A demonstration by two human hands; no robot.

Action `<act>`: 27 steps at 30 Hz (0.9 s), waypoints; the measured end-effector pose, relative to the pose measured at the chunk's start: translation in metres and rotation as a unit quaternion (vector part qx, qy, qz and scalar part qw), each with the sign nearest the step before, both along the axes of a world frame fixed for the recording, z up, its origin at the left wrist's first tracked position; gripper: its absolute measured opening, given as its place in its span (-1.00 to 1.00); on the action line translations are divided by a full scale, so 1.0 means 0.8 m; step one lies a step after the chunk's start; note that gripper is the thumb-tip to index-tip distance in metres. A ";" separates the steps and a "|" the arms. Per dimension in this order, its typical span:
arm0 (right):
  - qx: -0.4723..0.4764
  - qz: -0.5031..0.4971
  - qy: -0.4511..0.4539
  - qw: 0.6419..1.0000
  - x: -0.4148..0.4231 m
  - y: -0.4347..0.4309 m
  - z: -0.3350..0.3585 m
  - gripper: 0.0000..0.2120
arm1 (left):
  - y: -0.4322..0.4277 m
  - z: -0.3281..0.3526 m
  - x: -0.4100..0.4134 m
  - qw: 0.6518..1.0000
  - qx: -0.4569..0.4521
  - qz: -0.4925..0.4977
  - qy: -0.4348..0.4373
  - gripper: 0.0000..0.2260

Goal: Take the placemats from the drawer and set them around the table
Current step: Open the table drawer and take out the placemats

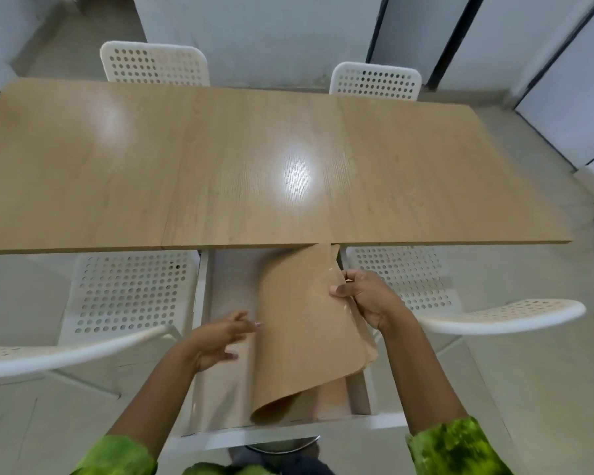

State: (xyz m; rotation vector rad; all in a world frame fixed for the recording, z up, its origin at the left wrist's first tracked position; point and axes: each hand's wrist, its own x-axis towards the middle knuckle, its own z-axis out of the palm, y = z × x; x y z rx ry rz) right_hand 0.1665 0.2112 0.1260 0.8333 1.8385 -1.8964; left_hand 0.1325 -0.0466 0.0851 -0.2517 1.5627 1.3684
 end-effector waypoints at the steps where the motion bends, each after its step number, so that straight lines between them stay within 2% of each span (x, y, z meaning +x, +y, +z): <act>1: 0.015 0.016 0.012 1.000 -0.002 0.001 0.011 -0.81 | 0.012 0.024 0.000 0.999 0.009 -0.025 0.042 -0.08; 3: 0.019 0.042 0.038 0.998 -0.004 0.001 0.034 -0.86 | 0.041 0.076 0.002 0.993 0.056 -0.063 0.079 0.10; 6: 0.016 0.067 0.099 0.993 -0.006 0.001 0.069 -0.86 | 0.086 0.132 0.013 0.988 0.086 -0.086 0.093 -0.10; 9: 0.021 0.076 0.166 0.983 -0.010 -0.001 0.098 -0.85 | 0.118 0.157 0.024 0.987 0.062 -0.067 0.132 -0.19; 15: -0.089 0.078 0.166 0.979 -0.026 -0.017 0.129 -0.97 | 0.133 0.175 0.026 0.980 -0.004 -0.017 0.196 -0.05; 16: -0.104 0.085 0.165 0.977 -0.029 -0.020 0.135 -0.96 | 0.132 0.179 0.025 0.979 -0.001 -0.001 0.206 -0.06; 20: -0.124 0.121 0.175 0.969 -0.048 -0.028 0.159 -0.73 | 0.118 0.191 0.005 0.974 0.023 0.045 0.219 -0.08; 22: -0.104 0.124 0.179 0.970 -0.064 -0.037 0.168 -0.72 | 0.109 0.199 -0.012 0.971 0.031 0.050 0.231 -0.14; 24: -0.076 0.119 0.181 0.973 -0.081 -0.049 0.173 -0.78 | 0.105 0.206 -0.029 0.962 0.038 0.073 0.259 -0.28; 27: -0.014 0.097 0.195 0.976 -0.112 -0.072 0.179 -0.87 | 0.095 0.211 -0.056 0.939 0.093 0.169 0.284 -0.51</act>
